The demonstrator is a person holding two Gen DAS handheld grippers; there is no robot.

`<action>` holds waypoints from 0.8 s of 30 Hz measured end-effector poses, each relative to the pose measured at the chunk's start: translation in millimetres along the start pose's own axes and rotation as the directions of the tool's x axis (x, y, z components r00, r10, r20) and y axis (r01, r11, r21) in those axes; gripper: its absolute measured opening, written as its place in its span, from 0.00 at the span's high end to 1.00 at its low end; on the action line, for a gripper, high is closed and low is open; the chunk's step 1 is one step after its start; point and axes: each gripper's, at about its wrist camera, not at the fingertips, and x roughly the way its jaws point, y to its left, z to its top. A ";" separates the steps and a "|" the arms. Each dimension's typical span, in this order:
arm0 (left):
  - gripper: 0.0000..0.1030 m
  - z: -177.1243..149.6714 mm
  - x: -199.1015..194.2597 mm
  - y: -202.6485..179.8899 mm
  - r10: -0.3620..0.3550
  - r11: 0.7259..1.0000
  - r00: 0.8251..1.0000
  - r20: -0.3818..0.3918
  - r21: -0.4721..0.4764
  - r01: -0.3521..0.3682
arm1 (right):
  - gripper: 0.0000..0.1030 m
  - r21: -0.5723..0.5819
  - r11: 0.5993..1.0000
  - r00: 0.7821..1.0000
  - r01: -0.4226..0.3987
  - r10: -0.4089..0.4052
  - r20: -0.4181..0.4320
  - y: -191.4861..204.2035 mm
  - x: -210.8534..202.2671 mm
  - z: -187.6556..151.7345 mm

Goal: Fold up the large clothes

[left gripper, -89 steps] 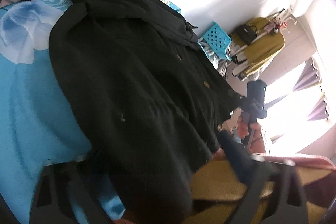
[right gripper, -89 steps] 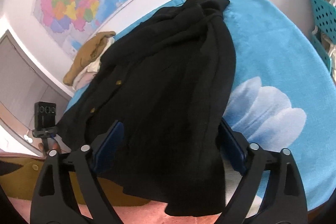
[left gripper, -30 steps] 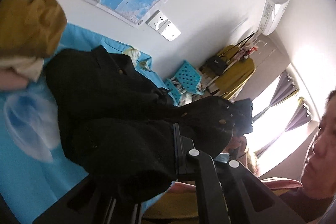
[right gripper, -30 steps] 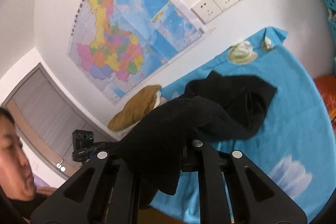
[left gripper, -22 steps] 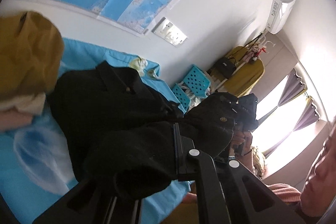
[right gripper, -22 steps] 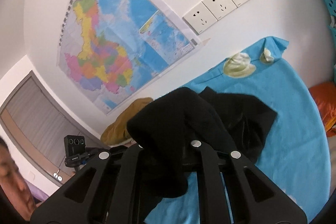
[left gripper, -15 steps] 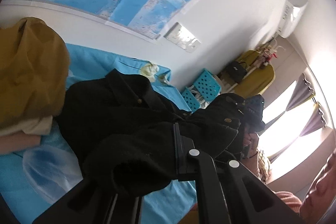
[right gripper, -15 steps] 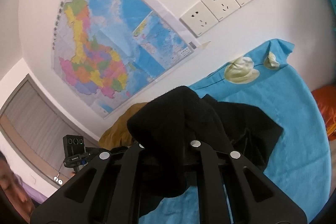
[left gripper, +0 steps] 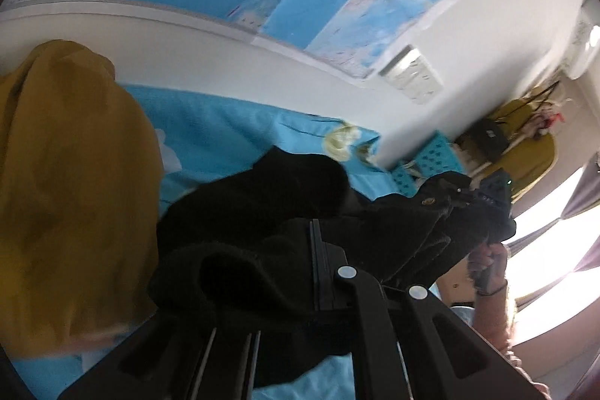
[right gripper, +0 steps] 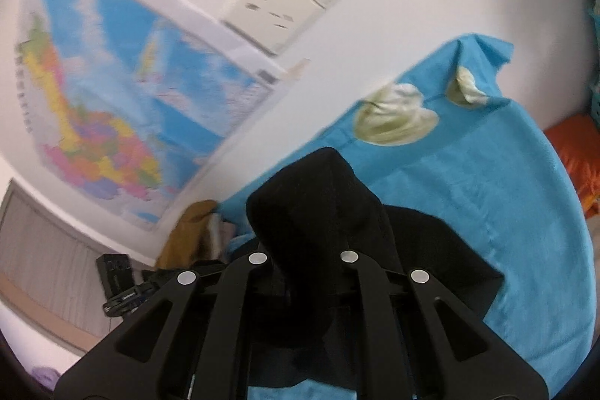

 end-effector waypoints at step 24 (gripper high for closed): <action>0.27 -15.7 24.0 -27.2 -0.053 0.986 0.998 -0.030 0.155 0.057 | 0.24 -0.432 0.888 0.976 0.157 -0.206 -0.070 60.5 45.6 -52.7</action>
